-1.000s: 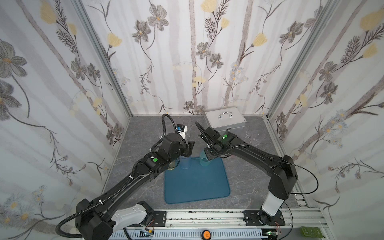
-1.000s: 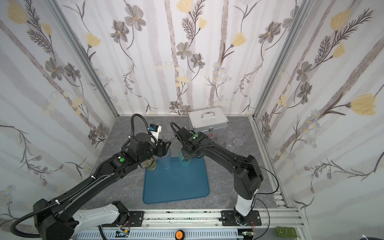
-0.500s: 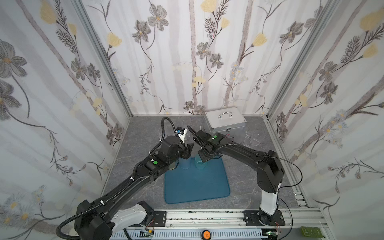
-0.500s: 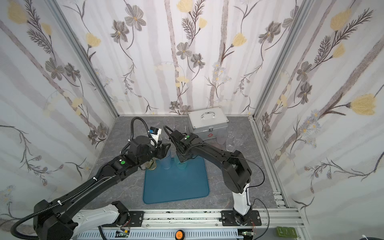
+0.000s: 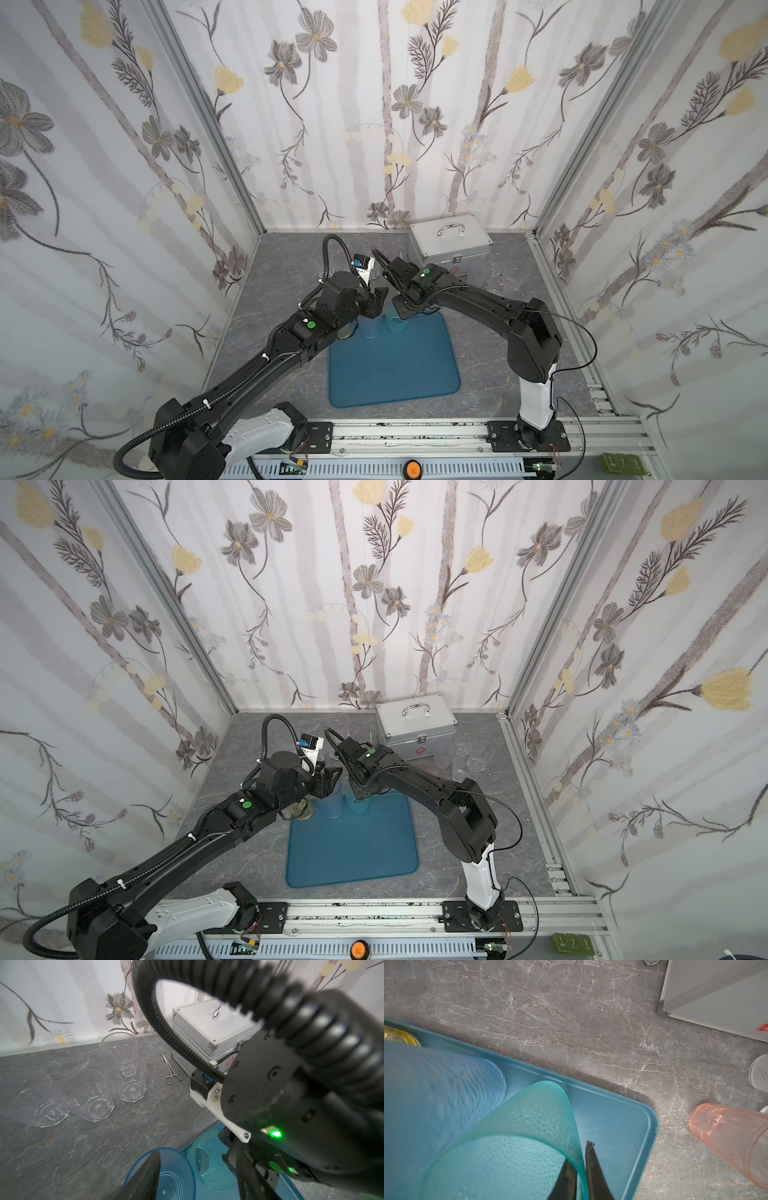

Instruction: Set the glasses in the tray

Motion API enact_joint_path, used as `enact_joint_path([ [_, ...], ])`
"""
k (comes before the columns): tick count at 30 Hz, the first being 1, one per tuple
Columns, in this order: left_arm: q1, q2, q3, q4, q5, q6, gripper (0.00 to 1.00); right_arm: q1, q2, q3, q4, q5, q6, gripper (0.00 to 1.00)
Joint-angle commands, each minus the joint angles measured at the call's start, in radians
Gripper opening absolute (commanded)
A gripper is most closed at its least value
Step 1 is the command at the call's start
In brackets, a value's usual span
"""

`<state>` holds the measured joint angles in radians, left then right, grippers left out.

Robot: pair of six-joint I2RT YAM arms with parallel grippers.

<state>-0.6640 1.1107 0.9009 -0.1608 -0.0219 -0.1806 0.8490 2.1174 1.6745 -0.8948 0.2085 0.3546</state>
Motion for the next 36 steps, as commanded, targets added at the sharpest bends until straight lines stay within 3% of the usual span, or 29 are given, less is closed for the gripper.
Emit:
enact_joint_path([
  [1,0.003,-0.004,-0.002,0.032,-0.003,0.006,0.60,0.001,-0.014,0.011,0.000,0.027,-0.001,0.26],
  [9,0.007,-0.017,0.026,0.030,-0.084,-0.069,0.61,-0.021,-0.157,-0.027,0.009,-0.029,0.025,0.44],
  [14,-0.015,0.020,0.064,0.038,-0.127,-0.155,0.62,-0.136,-0.323,-0.170,0.110,-0.066,0.068,0.46],
  [20,-0.141,0.136,0.128,0.079,-0.224,-0.148,0.62,-0.333,-0.502,-0.392,0.259,-0.066,0.121,0.44],
  [29,-0.299,0.402,0.273,0.130,-0.325,-0.049,0.70,-0.606,-0.651,-0.634,0.451,-0.098,0.198,0.45],
  [36,-0.361,0.622,0.386,0.153,-0.335,0.062,0.77,-0.669,-0.557,-0.683,0.537,-0.229,0.203,0.42],
])
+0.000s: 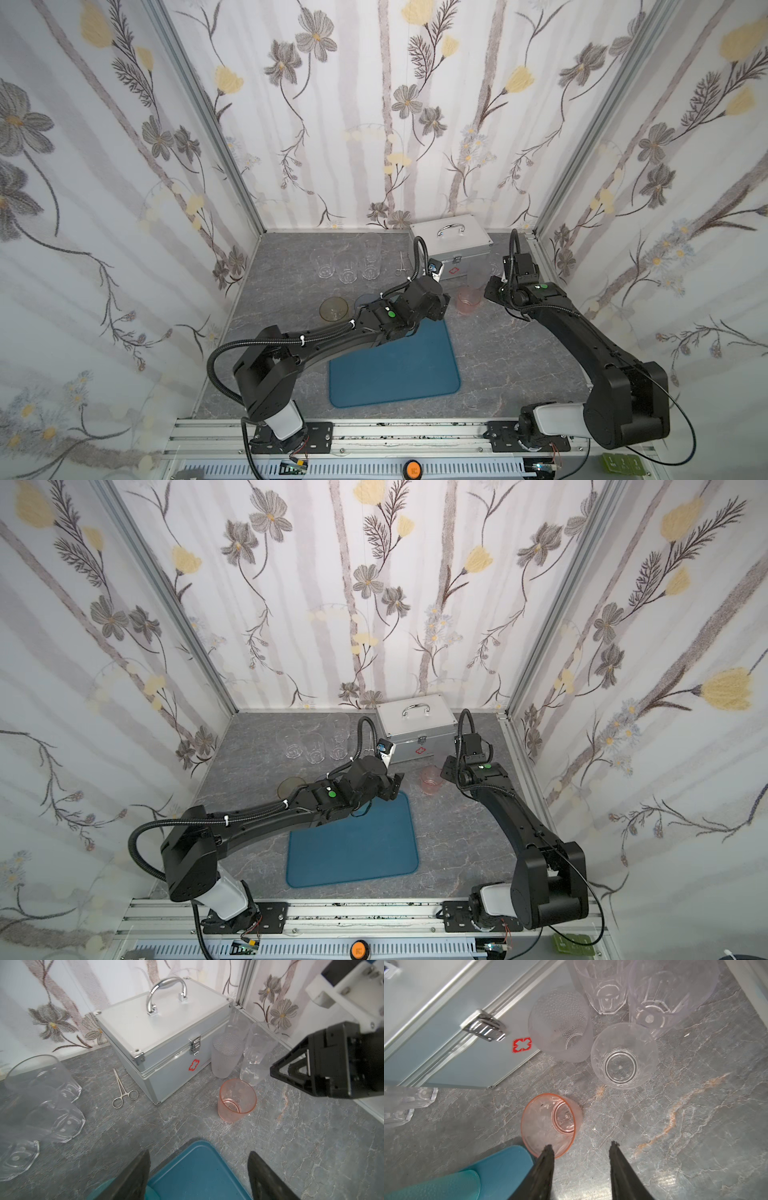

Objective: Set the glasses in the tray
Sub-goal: 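Grasp the pink cup with the right gripper while the left arm moves over the tray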

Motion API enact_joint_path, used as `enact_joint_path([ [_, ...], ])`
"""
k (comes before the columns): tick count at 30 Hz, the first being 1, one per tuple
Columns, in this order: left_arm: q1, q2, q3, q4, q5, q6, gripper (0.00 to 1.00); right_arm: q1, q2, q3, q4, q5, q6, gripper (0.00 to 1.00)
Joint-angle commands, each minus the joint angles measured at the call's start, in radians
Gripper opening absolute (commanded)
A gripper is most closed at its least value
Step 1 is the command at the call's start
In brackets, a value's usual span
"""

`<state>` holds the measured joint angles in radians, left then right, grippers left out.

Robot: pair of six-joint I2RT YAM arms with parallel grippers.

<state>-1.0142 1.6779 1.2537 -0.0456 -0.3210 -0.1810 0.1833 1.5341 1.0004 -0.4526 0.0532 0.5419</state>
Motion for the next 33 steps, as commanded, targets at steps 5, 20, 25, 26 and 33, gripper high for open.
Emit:
enact_joint_path([
  [5,-0.041,0.149,0.109,0.041,-0.049,0.135,0.79,-0.007,0.100,-0.025,0.140,-0.094,0.018,0.36],
  [20,-0.051,0.177,0.106,0.043,-0.068,0.175,0.79,-0.003,0.190,-0.049,0.183,-0.098,-0.004,0.12],
  [25,-0.050,0.153,0.098,0.046,-0.076,0.178,0.79,0.007,0.170,-0.034,0.140,-0.066,-0.030,0.07],
  [26,-0.050,0.144,0.094,0.046,-0.077,0.178,0.79,0.011,0.159,-0.030,0.127,-0.059,-0.036,0.06],
  [33,-0.050,0.035,0.053,0.046,-0.132,0.197,0.79,0.082,0.080,0.065,-0.026,0.007,-0.089,0.05],
])
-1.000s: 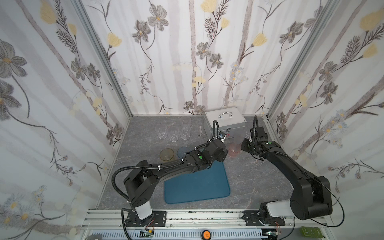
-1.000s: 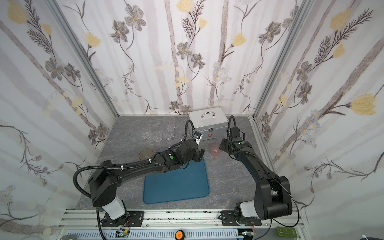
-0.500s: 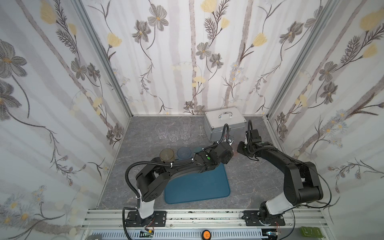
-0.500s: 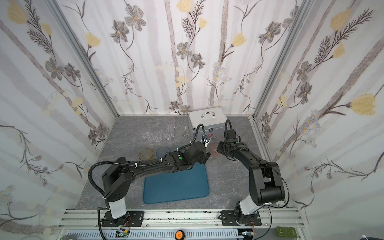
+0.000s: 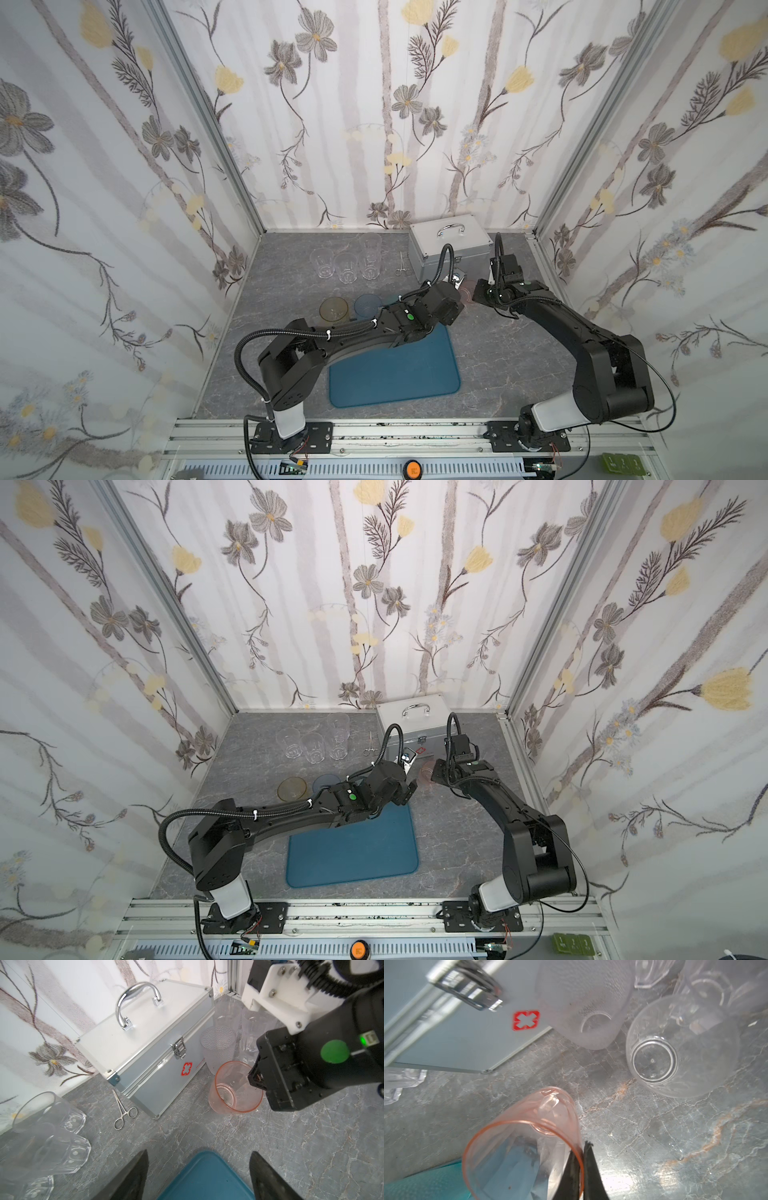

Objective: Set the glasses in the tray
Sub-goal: 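Grasp the pink cup with the right gripper while the left arm moves over the tray, then carry the pink cup onto the teal tray and lower it with the right gripper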

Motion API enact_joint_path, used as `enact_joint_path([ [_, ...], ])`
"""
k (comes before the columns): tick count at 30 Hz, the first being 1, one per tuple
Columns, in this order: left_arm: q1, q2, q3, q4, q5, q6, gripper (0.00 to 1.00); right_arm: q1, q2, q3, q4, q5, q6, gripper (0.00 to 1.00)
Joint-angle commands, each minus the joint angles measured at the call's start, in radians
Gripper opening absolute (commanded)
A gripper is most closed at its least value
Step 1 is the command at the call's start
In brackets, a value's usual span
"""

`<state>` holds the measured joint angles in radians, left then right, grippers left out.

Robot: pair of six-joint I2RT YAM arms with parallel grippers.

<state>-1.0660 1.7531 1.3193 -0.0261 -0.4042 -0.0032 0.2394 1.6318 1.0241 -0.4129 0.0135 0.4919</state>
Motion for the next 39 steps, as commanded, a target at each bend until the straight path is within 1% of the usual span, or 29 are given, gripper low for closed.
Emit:
enact_joint_path([
  [1,0.001,-0.058,-0.018,0.026,-0.057,0.023,0.79,0.041,-0.019,0.062,-0.096,0.054,-0.051,0.05],
  [2,0.003,-0.081,-0.019,0.026,-0.068,0.026,0.79,0.063,-0.015,0.089,-0.130,0.065,-0.065,0.05],
  [6,0.010,-0.177,-0.110,0.026,-0.092,0.035,0.79,0.147,0.026,0.188,-0.261,0.093,-0.127,0.05],
  [11,0.028,-0.306,-0.214,0.026,-0.107,0.020,0.80,0.247,0.082,0.276,-0.367,0.112,-0.175,0.04],
  [15,0.063,-0.403,-0.300,0.029,-0.104,-0.023,0.80,0.322,0.157,0.318,-0.410,0.160,-0.191,0.04],
  [19,0.098,-0.488,-0.372,0.035,-0.099,-0.063,0.80,0.352,0.207,0.330,-0.404,0.159,-0.192,0.02],
  [26,0.138,-0.604,-0.470,0.041,-0.111,-0.090,0.80,0.388,0.270,0.358,-0.403,0.155,-0.193,0.02],
  [31,0.158,-0.639,-0.501,0.040,-0.118,-0.112,0.83,0.400,0.310,0.372,-0.395,0.152,-0.191,0.01],
  [39,0.166,-0.640,-0.519,0.040,-0.108,-0.119,0.84,0.405,0.349,0.384,-0.386,0.152,-0.189,0.01],
])
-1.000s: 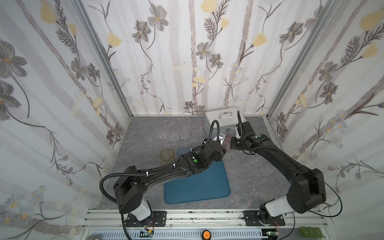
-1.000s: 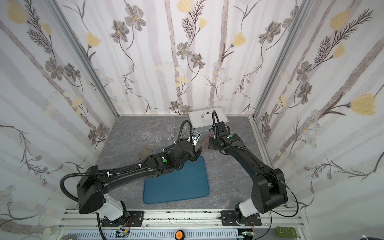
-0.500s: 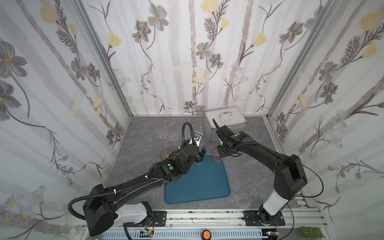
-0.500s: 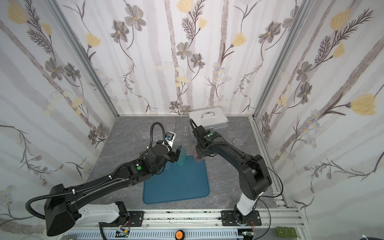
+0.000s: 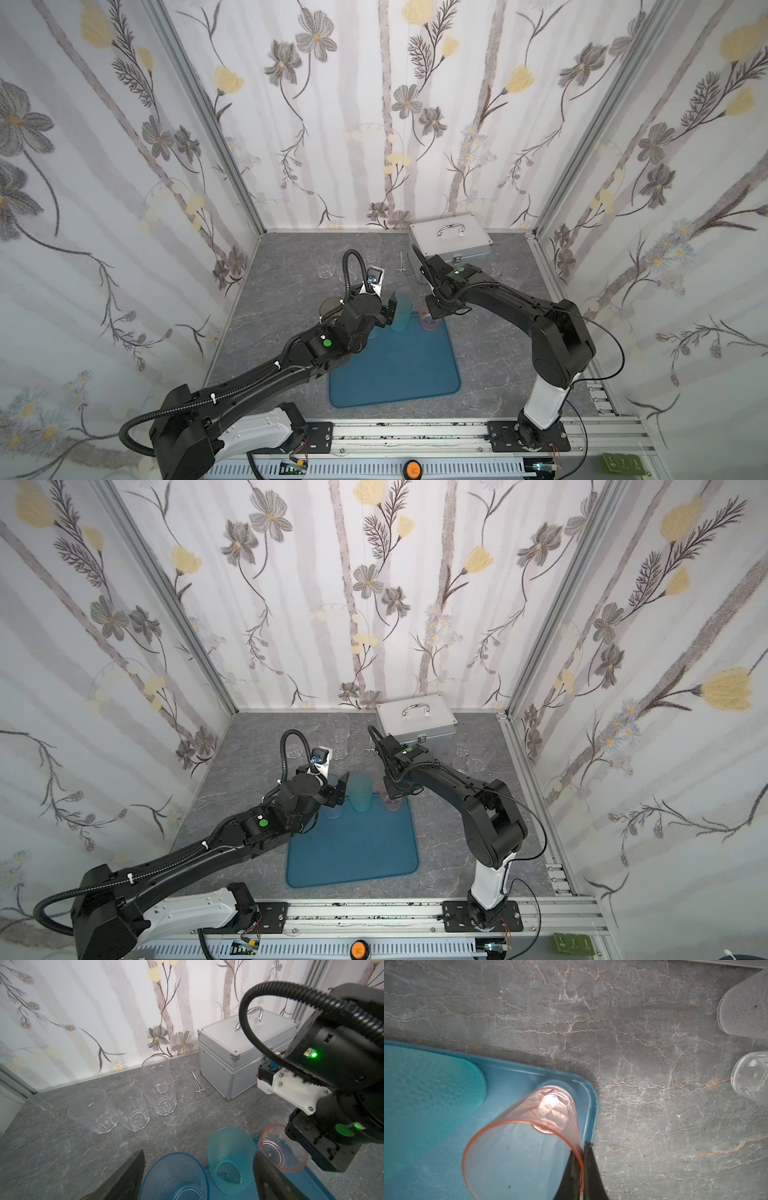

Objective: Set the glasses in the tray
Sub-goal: 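Carry the pink cup onto the teal tray and lower it with the right gripper, then release the pink cup and raise the right gripper while the left arm reaches out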

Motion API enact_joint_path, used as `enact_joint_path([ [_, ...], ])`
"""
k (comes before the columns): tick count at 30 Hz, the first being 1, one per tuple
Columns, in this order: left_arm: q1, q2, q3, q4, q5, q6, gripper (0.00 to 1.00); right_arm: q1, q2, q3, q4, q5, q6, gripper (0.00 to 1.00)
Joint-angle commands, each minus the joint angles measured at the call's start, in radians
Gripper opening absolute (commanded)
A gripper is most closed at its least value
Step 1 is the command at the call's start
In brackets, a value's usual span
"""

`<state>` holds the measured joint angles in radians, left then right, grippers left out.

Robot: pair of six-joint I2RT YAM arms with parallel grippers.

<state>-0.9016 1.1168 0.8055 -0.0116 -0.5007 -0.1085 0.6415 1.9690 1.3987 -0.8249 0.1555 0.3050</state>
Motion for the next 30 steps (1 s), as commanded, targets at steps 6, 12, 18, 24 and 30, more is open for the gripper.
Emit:
enact_joint_path([
  [6,0.007,0.000,-0.010,0.025,-0.010,-0.017,0.84,0.002,0.024,0.015,0.028,0.015,-0.004,0.04],
  [12,0.009,-0.006,-0.011,0.025,-0.010,-0.019,0.84,0.004,0.006,0.035,0.018,0.016,0.005,0.27],
  [18,0.016,-0.011,-0.002,0.025,-0.015,-0.030,0.89,0.003,-0.072,0.104,0.005,0.006,0.030,0.41],
  [24,0.031,-0.008,0.019,0.025,-0.003,-0.120,1.00,0.003,-0.205,0.115,0.132,-0.010,0.082,0.45],
  [30,0.076,0.009,0.040,0.025,0.068,-0.198,1.00,-0.015,-0.281,0.058,0.245,0.078,0.123,0.46],
])
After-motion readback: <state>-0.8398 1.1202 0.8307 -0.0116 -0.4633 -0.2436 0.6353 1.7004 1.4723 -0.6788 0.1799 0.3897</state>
